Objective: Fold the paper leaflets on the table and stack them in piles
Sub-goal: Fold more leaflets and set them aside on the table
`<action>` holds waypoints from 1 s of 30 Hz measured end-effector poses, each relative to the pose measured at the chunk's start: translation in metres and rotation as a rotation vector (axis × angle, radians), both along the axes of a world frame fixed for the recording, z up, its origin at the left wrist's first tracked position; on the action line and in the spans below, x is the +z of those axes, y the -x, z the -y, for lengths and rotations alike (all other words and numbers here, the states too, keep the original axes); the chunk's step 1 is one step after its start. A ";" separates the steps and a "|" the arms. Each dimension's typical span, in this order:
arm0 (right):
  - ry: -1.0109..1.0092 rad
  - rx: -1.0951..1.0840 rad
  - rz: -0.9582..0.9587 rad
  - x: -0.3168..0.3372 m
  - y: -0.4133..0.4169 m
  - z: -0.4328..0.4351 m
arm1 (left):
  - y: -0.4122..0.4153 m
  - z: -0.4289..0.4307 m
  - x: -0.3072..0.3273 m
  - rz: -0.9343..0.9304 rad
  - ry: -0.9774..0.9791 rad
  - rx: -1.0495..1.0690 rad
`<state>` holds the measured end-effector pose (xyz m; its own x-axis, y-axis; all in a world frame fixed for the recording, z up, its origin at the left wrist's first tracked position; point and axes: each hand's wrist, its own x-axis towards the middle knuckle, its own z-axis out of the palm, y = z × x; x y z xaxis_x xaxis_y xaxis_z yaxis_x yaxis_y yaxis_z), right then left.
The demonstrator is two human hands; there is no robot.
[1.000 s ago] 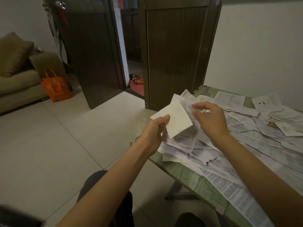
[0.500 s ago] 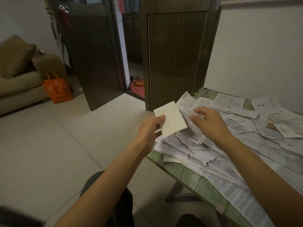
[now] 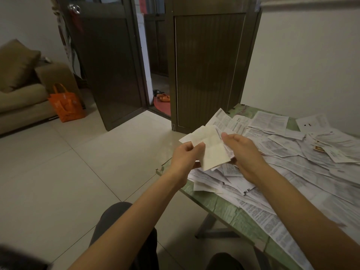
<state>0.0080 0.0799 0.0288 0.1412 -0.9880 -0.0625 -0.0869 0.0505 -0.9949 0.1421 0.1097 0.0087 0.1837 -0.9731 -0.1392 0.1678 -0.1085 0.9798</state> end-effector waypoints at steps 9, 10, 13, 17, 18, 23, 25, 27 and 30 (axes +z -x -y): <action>0.167 -0.002 -0.114 -0.004 -0.001 -0.006 | 0.002 -0.006 0.001 0.033 0.030 0.092; 0.163 0.017 -0.123 -0.003 0.001 -0.006 | 0.000 -0.006 0.002 0.006 0.006 0.065; 0.131 0.140 -0.181 0.003 0.003 -0.010 | -0.005 -0.007 0.002 -0.140 -0.033 -0.021; 0.088 0.141 -0.190 0.002 -0.002 -0.013 | -0.002 -0.006 0.000 -0.099 -0.039 0.155; 0.085 0.131 -0.175 0.001 -0.004 -0.013 | -0.001 -0.006 0.000 -0.086 -0.037 0.218; 0.054 0.038 -0.053 -0.004 -0.002 -0.010 | -0.009 -0.010 0.002 -0.047 0.012 0.196; 0.109 0.029 -0.137 -0.005 0.001 -0.010 | -0.015 -0.013 0.003 0.024 0.004 0.098; 0.176 0.042 -0.212 -0.003 0.003 -0.012 | -0.017 -0.014 0.004 0.085 -0.020 0.049; 0.230 0.038 -0.296 -0.002 0.005 -0.018 | -0.011 -0.018 0.007 0.120 -0.038 0.067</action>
<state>0.0033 0.0976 0.0270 0.1867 -0.9755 0.1166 -0.3701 -0.1797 -0.9114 0.1535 0.1274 0.0154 0.2657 -0.9524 -0.1493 0.0579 -0.1389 0.9886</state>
